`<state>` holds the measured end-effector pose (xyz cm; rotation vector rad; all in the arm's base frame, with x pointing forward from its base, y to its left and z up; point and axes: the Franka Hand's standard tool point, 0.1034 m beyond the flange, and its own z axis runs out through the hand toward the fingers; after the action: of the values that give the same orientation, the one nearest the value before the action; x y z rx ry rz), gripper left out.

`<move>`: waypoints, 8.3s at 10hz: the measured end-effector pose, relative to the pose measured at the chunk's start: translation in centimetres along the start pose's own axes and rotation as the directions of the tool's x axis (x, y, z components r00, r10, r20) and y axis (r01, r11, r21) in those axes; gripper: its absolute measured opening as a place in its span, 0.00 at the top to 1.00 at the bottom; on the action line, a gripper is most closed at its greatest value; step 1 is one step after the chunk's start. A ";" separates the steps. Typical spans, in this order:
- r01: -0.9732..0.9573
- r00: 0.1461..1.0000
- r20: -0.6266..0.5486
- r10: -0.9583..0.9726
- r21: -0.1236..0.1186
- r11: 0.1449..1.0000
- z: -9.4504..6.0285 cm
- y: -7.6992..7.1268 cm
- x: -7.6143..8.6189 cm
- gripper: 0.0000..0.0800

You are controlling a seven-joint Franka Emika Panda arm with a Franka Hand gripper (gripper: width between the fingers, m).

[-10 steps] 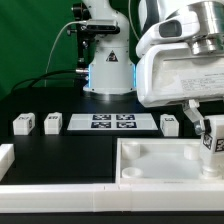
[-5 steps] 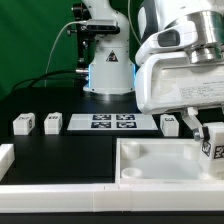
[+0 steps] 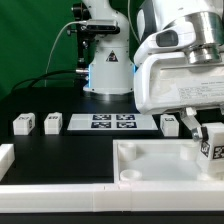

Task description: Assemble one leg

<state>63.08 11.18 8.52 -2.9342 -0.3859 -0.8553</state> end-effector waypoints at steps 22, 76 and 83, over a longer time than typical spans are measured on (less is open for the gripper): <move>-0.036 0.815 0.579 -0.032 0.106 0.994 -0.2 0.2 0.6 0.19; -0.102 0.802 0.594 0.065 0.029 0.994 0.8 -0.3 -0.4 0.63; -0.711 0.423 0.378 0.824 -0.425 0.560 0.9 -0.8 -0.5 0.63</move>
Offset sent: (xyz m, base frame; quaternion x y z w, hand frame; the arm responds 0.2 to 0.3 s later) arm 0.0003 0.0002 0.0039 0.0025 -0.0062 0.0003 1.0000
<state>62.90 11.94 7.47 -2.8992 1.0860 0.1111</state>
